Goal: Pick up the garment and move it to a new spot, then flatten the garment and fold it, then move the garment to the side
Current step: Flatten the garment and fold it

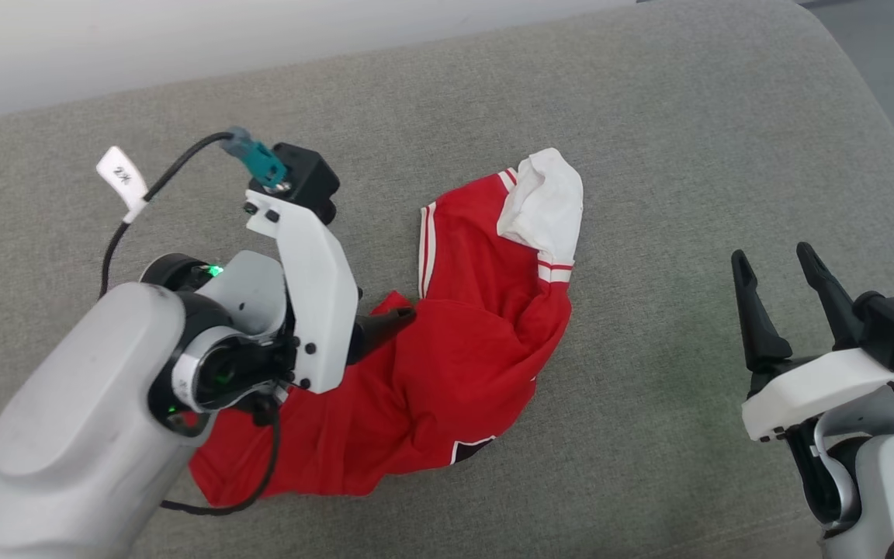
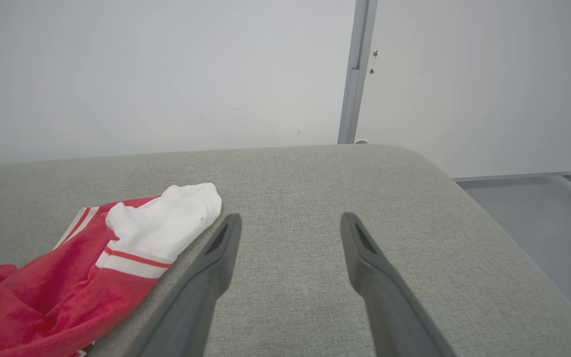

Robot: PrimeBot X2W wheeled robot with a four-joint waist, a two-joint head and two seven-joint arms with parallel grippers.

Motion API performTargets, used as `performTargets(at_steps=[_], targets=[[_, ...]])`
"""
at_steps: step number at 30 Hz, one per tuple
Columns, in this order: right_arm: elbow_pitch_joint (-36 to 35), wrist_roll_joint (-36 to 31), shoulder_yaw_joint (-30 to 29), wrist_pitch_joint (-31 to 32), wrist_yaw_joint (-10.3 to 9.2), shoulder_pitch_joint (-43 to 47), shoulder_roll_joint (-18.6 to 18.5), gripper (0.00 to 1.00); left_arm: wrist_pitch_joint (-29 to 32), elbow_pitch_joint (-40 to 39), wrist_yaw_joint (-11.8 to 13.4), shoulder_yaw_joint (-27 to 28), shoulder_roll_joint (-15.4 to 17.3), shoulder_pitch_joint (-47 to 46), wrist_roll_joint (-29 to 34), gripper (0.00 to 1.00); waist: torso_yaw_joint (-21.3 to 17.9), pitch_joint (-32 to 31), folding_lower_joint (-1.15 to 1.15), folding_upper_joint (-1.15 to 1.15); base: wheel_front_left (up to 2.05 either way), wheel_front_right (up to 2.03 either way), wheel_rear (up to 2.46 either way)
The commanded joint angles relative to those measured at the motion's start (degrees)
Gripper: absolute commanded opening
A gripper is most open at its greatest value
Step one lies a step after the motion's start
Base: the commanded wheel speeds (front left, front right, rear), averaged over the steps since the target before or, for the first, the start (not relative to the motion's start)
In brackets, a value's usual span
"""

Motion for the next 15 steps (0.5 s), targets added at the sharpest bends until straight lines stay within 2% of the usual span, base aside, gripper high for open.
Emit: performTargets(at_steps=[1,9,15], targets=[[0.0,0.2,0.0,-0.5,-0.02,-0.7,0.2,1.00,0.3,0.7,0.0,-0.5,-0.3,-0.6,0.3,1.00,-0.1,0.0,0.00,0.00,0.00,0.00,0.00],[-0.1,-0.1,0.4,-0.2,-0.02,-0.9,0.6,1.00,1.5,8.0,-1.6,-3.6,-2.3,-1.4,1.1,1.00,-1.0,0.6,0.00,0.00,0.00,0.00,0.00],[0.2,0.1,0.5,-0.3,-0.02,-1.2,0.7,1.00,0.2,13.7,-2.8,-4.8,-1.2,-1.7,3.4,1.00,-1.6,1.0,0.00,0.00,0.00,0.00,0.00]])
